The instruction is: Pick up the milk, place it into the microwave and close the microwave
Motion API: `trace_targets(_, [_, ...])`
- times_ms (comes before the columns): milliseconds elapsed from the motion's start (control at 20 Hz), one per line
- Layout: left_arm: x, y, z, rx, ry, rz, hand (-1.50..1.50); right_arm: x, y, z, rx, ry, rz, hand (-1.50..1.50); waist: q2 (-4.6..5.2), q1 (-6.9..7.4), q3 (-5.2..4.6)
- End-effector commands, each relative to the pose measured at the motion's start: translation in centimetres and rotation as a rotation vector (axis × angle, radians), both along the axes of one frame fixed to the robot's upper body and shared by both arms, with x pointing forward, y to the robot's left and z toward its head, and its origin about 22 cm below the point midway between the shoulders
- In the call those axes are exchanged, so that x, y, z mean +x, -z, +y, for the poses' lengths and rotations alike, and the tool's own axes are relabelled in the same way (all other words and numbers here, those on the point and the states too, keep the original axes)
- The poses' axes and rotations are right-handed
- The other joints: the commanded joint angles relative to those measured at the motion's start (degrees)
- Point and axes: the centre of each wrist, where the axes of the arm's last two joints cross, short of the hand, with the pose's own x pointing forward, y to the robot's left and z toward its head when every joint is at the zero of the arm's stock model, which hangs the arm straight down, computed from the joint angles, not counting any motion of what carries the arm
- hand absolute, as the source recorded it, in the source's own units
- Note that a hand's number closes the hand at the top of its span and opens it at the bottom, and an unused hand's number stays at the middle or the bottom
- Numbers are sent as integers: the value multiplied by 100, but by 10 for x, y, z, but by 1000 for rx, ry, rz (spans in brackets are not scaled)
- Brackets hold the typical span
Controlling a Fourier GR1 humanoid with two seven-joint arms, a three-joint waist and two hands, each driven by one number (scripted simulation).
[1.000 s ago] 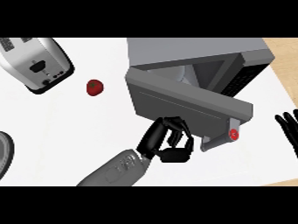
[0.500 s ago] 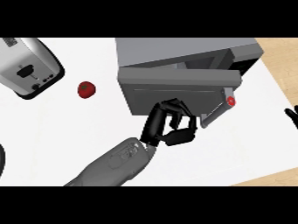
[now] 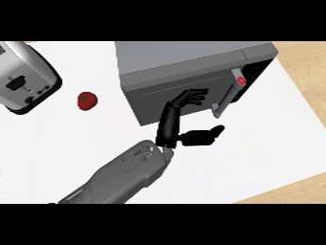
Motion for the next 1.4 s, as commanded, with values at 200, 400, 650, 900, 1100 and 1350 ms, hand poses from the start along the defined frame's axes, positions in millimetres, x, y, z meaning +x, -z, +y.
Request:
trace_targets(200, [19, -25, -3, -92, -112, -2, -150, 8, -50, -10, -186, 105, -164, 150, 138, -68, -11])
trace_targets(400, [22, -26, -2, -111, -137, 21, -150, 12, -56, -11, -194, 137, -190, 150, 188, -21, -2])
trace_targets(650, [23, -27, -4, -116, -135, 3, -150, 18, -66, -11, -213, 141, -221, 150, 224, 24, 4])
trace_targets(900, [24, -24, -3, -122, -135, 14, -150, 22, -66, -11, -217, 142, -219, 150, 258, -34, 13])
trace_targets(1100, [24, -22, -2, -120, -139, -10, -150, 27, -69, -10, -218, 144, -226, 150, 292, 29, 11])
trace_targets(1350, [21, -25, -5, -143, -111, -22, -150, 39, -15, 2, 88, 26, -64, -150, 326, 147, 58])
